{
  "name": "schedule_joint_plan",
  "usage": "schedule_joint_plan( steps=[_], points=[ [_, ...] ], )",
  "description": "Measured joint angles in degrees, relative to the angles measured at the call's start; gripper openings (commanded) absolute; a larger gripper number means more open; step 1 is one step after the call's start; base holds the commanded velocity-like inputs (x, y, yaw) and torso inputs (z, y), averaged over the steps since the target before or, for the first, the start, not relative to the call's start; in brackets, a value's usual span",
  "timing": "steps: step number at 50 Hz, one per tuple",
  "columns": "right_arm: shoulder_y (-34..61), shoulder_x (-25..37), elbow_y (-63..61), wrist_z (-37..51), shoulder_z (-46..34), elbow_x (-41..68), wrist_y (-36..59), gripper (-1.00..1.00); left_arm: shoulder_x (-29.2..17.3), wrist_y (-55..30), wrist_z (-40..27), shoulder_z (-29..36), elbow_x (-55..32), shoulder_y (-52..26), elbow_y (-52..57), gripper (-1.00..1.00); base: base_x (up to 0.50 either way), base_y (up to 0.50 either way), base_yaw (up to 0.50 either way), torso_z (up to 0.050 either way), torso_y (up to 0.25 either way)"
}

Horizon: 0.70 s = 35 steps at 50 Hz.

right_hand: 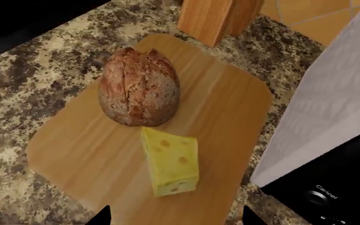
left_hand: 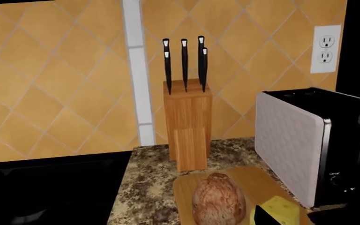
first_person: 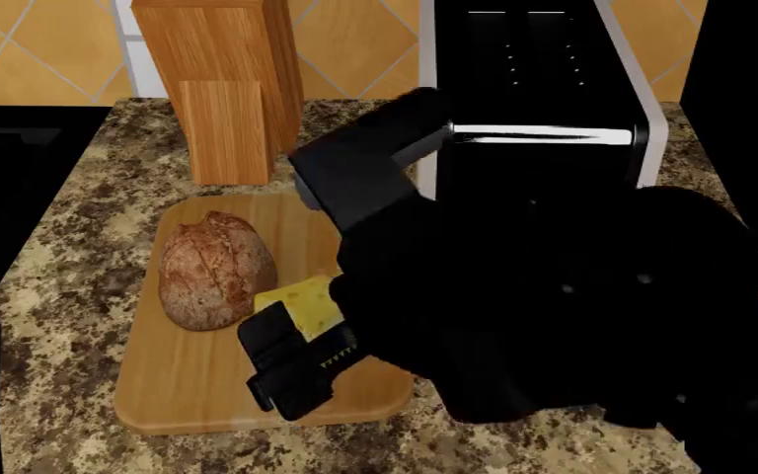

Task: Place the bread and cheese on the cutting board.

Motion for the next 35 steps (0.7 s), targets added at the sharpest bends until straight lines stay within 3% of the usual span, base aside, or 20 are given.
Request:
schedule_joint_plan(
  steps=[16,24,35],
  points=[
    [8.9,14.0,-22.1,26.5,10.9,25.9,-4.6,1.0,-3.0,-4.7,4.1,10.4,-1.9,-20.9,-16.9,1.0,0.0,0.0,0.0,0.0,0.0],
    [17.6,20.3,-25.8,34.0,13.9,36.0,-4.8,1.0,-4.7,-8.1,7.8,15.2,-2.2,-30.7,-26.3,1.0,0.0,0.0,0.0,0.0,0.0],
    [28.7,27.8,-24.9,39.5,16.2,45.3,-1.9,1.0,-9.1,-10.6,7.9,21.1,-8.4,-43.1,-35.3,1.0,0.0,0.0,0.0,0.0,0.0]
  ],
)
